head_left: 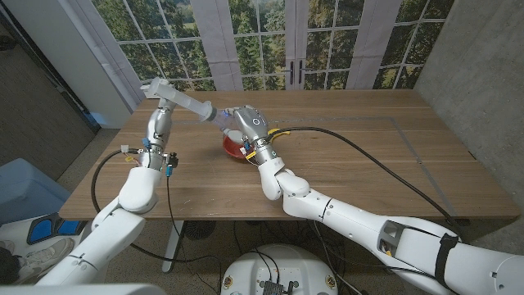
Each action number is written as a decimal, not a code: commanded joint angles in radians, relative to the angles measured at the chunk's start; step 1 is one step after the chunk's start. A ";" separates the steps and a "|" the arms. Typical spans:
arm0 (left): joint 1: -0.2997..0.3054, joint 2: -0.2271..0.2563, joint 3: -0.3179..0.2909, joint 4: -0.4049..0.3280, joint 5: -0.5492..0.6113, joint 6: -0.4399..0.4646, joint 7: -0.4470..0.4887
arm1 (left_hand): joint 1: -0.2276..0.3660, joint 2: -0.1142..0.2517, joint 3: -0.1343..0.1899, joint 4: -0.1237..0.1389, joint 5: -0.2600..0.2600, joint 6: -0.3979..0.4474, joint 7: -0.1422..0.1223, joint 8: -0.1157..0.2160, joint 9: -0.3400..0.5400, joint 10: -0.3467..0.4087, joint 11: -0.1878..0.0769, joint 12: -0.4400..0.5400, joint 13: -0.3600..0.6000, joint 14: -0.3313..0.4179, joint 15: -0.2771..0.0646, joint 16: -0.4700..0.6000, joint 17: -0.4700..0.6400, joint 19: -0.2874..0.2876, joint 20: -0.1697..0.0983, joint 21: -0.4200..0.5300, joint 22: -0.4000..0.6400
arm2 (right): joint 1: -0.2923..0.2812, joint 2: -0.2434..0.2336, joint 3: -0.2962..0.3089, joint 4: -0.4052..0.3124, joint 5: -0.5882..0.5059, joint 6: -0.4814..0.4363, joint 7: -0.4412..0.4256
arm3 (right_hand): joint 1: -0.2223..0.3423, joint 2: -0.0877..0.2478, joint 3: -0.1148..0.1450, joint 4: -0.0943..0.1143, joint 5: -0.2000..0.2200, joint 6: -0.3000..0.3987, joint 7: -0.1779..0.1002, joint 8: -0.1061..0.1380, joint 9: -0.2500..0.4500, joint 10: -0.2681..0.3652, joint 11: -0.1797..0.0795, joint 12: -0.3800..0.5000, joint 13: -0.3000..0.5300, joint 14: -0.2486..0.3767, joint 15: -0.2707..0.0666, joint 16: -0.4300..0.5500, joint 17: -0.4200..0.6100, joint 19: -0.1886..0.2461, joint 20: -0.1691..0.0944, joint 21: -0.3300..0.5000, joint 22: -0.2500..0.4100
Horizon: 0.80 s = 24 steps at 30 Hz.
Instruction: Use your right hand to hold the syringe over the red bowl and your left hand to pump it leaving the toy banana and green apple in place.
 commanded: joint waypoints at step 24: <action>0.077 -0.212 -0.092 -0.003 0.301 -0.149 0.231 | 0.250 -0.004 0.096 -0.202 0.247 0.009 0.026 -0.003 0.005 0.034 -0.008 -0.005 0.004 0.063 -0.033 -0.001 0.004 0.034 0.002 -0.009 0.000 | 0.123 0.103 -0.041 0.307 0.113 0.053 -0.099 | 0.123 0.109 0.012 0.003 0.003 0.238 -0.150 -0.003 0.006 0.129 -0.122 -0.004 0.006 0.016 -0.135 0.001 0.015 -0.007 -0.072 0.019 0.001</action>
